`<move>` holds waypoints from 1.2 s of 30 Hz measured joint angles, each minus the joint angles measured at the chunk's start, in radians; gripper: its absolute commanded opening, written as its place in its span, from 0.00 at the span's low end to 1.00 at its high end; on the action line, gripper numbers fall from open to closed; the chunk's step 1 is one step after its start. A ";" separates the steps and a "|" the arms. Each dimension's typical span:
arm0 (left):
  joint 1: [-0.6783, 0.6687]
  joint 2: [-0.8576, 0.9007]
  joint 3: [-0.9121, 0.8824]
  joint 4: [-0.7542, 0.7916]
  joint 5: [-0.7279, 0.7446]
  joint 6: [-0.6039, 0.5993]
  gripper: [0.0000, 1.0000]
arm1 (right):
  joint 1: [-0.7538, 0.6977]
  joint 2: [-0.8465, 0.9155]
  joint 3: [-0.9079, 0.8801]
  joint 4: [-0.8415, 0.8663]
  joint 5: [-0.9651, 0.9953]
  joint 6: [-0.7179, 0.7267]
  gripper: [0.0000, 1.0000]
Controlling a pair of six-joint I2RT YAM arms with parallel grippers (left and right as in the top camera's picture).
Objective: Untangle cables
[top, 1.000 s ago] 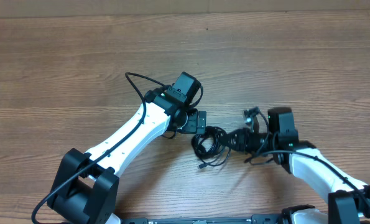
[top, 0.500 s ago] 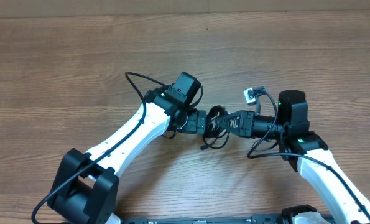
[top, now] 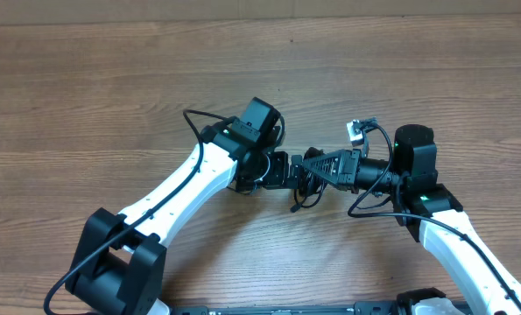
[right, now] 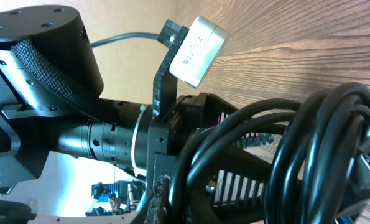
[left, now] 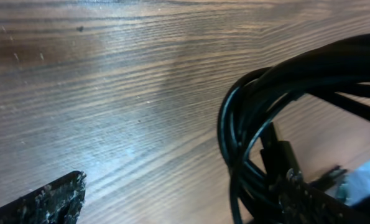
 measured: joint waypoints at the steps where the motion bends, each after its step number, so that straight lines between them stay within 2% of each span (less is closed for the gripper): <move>1: 0.004 0.000 0.000 0.000 0.012 -0.014 0.97 | 0.000 0.000 0.000 0.000 0.002 0.008 0.04; 9: 0.026 0.000 0.000 0.021 0.114 -0.167 0.92 | 0.000 0.000 0.000 0.082 0.016 0.153 0.04; 11: 0.026 0.000 0.000 0.022 0.124 -0.211 0.82 | 0.000 0.000 0.000 0.118 0.016 0.202 0.04; 13: 0.026 0.000 0.000 0.024 0.127 -0.247 0.70 | 0.000 0.000 0.000 0.143 0.015 0.243 0.04; 16: 0.026 0.000 -0.001 0.042 0.125 -0.306 0.31 | 0.000 0.000 0.000 0.174 0.016 0.309 0.04; 17: 0.026 0.000 -0.001 0.055 0.124 -0.318 0.09 | 0.000 0.000 0.000 0.177 0.016 0.323 0.04; 18: 0.026 0.000 -0.001 0.074 0.124 -0.329 0.04 | 0.000 0.000 0.000 0.179 0.017 0.341 0.04; 23: 0.026 0.000 -0.001 0.114 0.054 -0.333 0.04 | 0.001 0.000 0.000 0.182 0.031 0.378 0.04; 27: 0.041 0.000 0.000 0.086 -0.039 -0.262 0.04 | 0.001 0.000 0.000 0.149 0.047 0.350 0.04; 31: 0.099 0.000 0.012 -0.009 -0.079 -0.173 0.04 | 0.006 0.000 0.003 -0.024 0.092 0.256 0.04; 36: 0.151 -0.003 0.051 -0.045 -0.077 -0.063 0.04 | 0.010 -0.001 0.010 -0.301 0.278 0.163 0.04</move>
